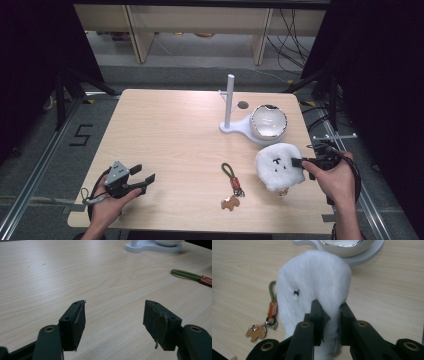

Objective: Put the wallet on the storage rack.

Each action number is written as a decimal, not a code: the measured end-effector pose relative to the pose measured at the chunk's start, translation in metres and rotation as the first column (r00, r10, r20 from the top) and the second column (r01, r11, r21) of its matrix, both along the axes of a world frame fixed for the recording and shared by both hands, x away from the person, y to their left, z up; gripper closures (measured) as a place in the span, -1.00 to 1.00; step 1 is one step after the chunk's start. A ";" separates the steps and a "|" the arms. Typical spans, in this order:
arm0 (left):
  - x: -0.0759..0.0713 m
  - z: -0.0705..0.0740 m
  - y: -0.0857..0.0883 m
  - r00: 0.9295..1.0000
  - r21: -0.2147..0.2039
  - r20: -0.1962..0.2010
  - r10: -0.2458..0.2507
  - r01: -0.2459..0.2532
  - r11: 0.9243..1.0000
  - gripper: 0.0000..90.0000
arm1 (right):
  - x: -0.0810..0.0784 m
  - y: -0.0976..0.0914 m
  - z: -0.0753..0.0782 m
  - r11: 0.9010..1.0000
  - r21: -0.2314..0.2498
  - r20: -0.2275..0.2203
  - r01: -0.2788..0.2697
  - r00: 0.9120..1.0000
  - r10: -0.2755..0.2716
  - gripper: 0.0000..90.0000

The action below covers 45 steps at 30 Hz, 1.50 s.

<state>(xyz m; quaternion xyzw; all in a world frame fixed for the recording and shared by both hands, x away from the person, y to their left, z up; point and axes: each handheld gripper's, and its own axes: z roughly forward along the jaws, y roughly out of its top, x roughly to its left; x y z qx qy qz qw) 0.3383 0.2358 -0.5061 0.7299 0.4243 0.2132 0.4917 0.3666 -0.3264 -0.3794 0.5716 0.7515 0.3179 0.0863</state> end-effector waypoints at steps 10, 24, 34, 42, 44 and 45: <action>0.000 0.000 0.000 1.000 0.001 -0.001 0.000 0.000 1.000 -0.25 | 0.001 0.000 0.014 0.999 0.018 0.067 0.050 0.996 -0.051 0.75; 0.000 0.001 -0.001 1.000 -0.001 0.000 0.000 0.000 1.000 -0.25 | 0.009 0.002 0.027 0.995 0.069 0.146 0.076 0.986 -0.085 0.75; 0.000 0.001 0.000 1.000 0.000 0.005 -0.002 0.002 1.000 -0.25 | 0.014 0.007 0.034 0.989 0.101 0.177 0.104 0.977 -0.121 0.75; 0.000 0.001 0.000 1.000 -0.008 0.009 -0.003 0.003 1.000 -0.25 | 0.020 0.008 0.039 0.986 0.119 0.207 0.121 0.968 -0.144 0.75; 0.000 0.001 0.000 1.000 -0.009 0.009 -0.003 0.003 1.000 -0.25 | 0.022 0.008 0.039 0.986 0.116 0.222 0.116 0.965 -0.140 0.75; 0.000 0.001 0.000 1.000 -0.008 0.009 -0.004 0.004 1.000 -0.25 | 0.023 0.007 0.041 0.986 0.116 0.222 0.117 0.965 -0.141 0.75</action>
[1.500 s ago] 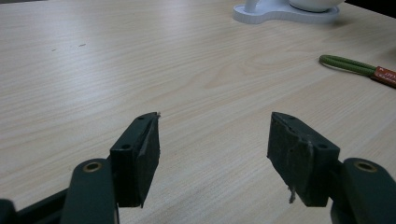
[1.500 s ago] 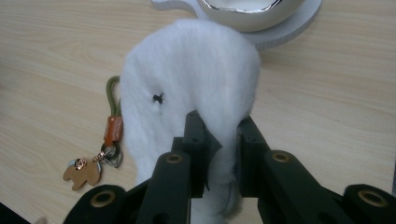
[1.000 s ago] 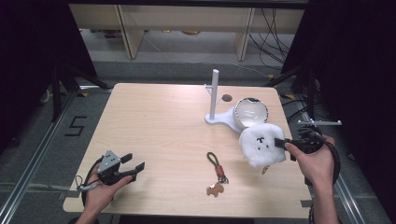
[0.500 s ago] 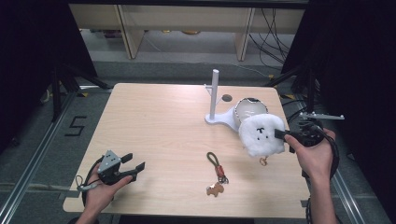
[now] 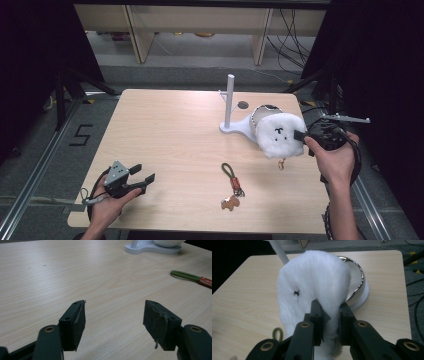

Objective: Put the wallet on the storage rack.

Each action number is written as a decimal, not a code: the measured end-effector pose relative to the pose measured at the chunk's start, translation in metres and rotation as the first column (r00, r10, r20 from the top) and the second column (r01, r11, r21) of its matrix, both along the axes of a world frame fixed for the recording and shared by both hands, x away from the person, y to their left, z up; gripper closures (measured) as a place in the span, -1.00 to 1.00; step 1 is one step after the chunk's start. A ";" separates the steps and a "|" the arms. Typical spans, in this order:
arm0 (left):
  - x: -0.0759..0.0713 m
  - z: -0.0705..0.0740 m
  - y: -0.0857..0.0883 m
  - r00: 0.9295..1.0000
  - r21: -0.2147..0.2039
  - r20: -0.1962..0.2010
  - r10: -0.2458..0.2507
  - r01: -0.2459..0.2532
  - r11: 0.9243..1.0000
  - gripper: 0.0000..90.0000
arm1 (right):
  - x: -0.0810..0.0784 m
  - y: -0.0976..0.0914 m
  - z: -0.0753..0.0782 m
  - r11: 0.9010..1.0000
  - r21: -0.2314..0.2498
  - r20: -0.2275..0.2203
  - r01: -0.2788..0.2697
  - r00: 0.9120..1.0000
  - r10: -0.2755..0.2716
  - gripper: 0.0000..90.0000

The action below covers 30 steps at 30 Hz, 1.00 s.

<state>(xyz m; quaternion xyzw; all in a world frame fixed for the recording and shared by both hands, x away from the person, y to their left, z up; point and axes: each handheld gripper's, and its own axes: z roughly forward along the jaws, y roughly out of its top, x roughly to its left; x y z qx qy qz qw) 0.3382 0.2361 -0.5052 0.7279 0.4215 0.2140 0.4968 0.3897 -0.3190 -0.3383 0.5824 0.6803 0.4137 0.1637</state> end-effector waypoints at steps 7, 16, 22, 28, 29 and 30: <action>0.000 0.000 0.000 1.000 -0.001 0.000 -0.002 0.002 1.000 -0.25 | 0.008 -0.001 0.003 1.000 0.003 0.018 -0.008 1.000 0.008 0.75; 0.000 0.000 0.000 1.000 0.012 -0.006 0.007 -0.007 1.000 -0.25 | 0.018 0.000 0.003 1.000 0.016 0.026 0.012 1.000 -0.013 0.75; -0.001 0.000 -0.001 1.000 0.006 -0.004 0.003 -0.003 1.000 -0.25 | 0.026 0.001 0.010 0.999 0.036 0.032 0.023 0.999 -0.024 0.75; -0.001 0.000 0.000 1.000 0.010 -0.006 0.007 -0.007 1.000 -0.25 | 0.035 0.001 0.015 0.998 0.048 0.048 0.039 0.998 -0.041 0.75; 0.000 0.000 0.000 1.000 0.009 -0.005 0.007 -0.007 1.000 -0.25 | 0.035 0.002 0.016 0.997 0.056 0.038 0.046 0.998 -0.048 0.75; 0.000 0.000 0.000 1.000 0.009 -0.005 0.006 -0.006 1.000 -0.25 | 0.038 -0.001 0.016 0.999 0.033 0.065 0.027 0.997 -0.029 0.75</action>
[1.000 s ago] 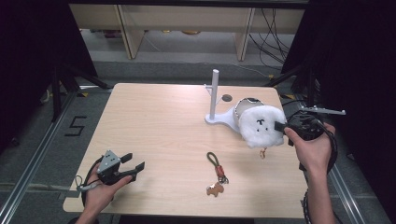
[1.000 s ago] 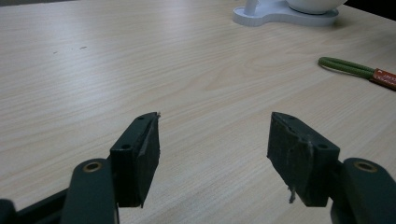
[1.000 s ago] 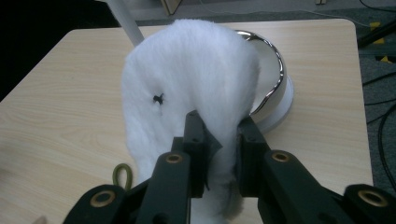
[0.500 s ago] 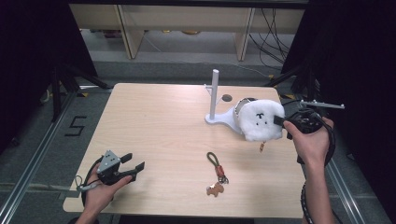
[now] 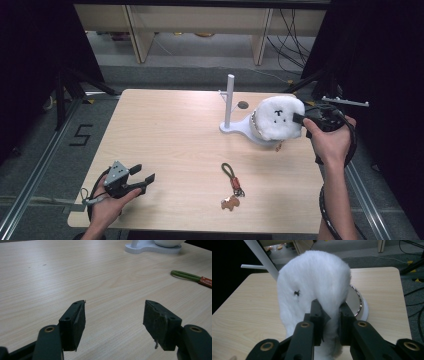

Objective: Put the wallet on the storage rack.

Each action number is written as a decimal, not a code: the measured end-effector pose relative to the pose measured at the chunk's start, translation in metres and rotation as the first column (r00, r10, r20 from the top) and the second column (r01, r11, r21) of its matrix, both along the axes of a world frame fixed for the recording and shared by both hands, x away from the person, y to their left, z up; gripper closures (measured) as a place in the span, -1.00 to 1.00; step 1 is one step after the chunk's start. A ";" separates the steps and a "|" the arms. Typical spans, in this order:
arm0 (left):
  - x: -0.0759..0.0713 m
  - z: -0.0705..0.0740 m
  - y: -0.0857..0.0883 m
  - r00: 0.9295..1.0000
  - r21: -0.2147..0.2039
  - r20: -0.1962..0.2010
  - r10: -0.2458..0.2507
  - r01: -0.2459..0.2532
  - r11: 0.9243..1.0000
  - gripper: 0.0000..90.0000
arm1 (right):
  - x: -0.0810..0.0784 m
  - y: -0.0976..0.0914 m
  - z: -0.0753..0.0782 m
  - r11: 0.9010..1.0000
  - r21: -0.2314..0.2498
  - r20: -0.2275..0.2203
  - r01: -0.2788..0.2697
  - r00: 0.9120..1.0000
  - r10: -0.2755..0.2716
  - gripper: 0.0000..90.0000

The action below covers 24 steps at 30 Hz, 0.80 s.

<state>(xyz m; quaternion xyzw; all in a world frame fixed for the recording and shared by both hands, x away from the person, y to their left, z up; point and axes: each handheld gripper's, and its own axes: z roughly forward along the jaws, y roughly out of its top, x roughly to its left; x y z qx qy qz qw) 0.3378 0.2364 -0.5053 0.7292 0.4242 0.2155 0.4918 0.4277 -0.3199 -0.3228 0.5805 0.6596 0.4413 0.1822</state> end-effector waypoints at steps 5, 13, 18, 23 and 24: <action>0.000 0.001 0.001 1.000 -0.006 0.004 0.003 -0.003 1.000 -0.25 | 0.005 0.002 0.000 1.000 0.022 -0.004 0.021 1.000 -0.020 0.75; 0.001 0.000 0.001 1.000 -0.010 0.006 -0.003 0.003 1.000 -0.25 | 0.019 0.002 0.002 0.999 0.032 0.023 0.021 0.999 -0.022 0.75; 0.000 0.000 0.001 1.000 -0.005 0.003 0.003 -0.003 1.000 -0.25 | 0.029 0.002 0.004 0.998 0.049 0.008 0.044 0.999 -0.045 0.75; 0.000 -0.001 0.001 1.000 -0.009 0.005 -0.004 0.004 1.000 -0.25 | 0.042 -0.001 0.002 0.998 0.034 0.023 0.053 0.998 -0.054 0.75; 0.000 -0.001 0.001 1.000 -0.008 0.004 -0.005 0.005 1.000 -0.25 | 0.042 0.000 0.002 0.997 0.052 0.014 0.061 0.998 -0.062 0.75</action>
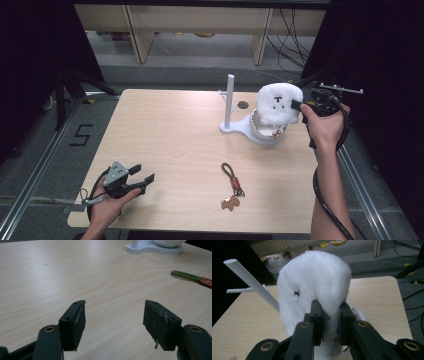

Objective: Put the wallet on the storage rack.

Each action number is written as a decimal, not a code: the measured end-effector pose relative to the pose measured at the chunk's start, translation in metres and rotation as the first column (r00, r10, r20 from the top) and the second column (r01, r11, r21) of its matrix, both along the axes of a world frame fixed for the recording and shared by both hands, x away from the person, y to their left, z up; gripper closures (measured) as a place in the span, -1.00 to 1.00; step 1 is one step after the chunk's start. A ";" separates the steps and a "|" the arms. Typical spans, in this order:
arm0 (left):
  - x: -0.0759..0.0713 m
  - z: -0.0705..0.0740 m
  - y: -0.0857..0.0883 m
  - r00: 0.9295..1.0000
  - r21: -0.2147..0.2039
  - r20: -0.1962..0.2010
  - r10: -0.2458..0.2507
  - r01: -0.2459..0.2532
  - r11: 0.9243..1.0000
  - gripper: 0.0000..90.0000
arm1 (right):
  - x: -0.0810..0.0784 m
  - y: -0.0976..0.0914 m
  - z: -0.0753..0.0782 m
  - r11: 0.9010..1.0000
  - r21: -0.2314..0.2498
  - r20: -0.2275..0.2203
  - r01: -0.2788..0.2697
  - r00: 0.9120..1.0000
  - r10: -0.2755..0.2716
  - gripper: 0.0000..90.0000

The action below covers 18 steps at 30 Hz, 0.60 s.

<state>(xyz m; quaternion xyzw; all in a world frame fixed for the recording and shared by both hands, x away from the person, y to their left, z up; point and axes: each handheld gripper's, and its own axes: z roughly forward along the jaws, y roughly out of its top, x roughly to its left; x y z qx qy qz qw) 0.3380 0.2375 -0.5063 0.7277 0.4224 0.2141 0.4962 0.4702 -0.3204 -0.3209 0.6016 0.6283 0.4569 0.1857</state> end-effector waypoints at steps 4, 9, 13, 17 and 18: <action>0.000 0.000 -0.001 1.000 0.008 -0.006 0.006 -0.006 1.000 -0.25 | 0.007 -0.001 -0.003 1.000 0.005 0.000 0.020 1.000 -0.020 0.75; -0.001 0.000 -0.002 1.000 0.008 -0.006 0.004 -0.004 1.000 -0.25 | 0.013 -0.003 -0.005 1.000 -0.004 0.022 0.012 1.000 -0.012 0.75; -0.001 0.000 0.000 1.000 0.007 -0.007 0.006 -0.006 1.000 -0.25 | 0.017 -0.001 -0.007 0.999 0.022 0.003 0.038 0.999 -0.038 0.74; -0.001 0.000 0.000 1.000 0.007 -0.007 0.005 -0.005 1.000 -0.25 | 0.020 -0.002 -0.010 0.998 0.030 -0.004 0.047 0.999 -0.047 0.74; -0.001 0.000 0.000 1.000 0.005 -0.006 0.005 -0.005 1.000 -0.25 | 0.020 -0.002 -0.011 0.998 0.036 -0.013 0.053 0.999 -0.053 0.74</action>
